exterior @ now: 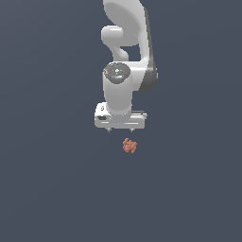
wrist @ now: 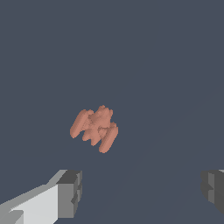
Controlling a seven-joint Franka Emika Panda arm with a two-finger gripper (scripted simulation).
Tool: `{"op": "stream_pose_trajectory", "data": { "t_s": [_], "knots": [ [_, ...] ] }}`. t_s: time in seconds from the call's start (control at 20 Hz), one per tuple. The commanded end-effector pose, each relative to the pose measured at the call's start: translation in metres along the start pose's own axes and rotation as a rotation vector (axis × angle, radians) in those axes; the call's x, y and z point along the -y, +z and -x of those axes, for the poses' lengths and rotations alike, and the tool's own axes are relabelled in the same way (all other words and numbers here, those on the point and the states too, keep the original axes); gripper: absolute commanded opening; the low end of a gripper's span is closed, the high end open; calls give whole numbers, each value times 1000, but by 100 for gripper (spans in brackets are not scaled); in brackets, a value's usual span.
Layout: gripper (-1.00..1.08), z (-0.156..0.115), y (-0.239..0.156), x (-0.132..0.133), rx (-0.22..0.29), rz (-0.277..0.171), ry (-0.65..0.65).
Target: Pick up the object and move it to a goal position.
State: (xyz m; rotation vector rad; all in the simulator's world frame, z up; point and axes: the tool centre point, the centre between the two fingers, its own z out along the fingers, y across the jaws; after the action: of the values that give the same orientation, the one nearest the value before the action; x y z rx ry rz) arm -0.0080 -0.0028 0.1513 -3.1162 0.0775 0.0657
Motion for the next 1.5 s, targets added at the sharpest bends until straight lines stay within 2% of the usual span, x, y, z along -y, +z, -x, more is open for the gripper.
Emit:
{"op": "stream_pose_trajectory", "data": {
  "t_s": [0.0,0.85,1.45],
  "knots": [
    [100,0,0,0,0,0,0],
    [100,-1,2,10,-3,-17,-37],
    [100,-6,16,18,-11,-11,88]
  ]
}}
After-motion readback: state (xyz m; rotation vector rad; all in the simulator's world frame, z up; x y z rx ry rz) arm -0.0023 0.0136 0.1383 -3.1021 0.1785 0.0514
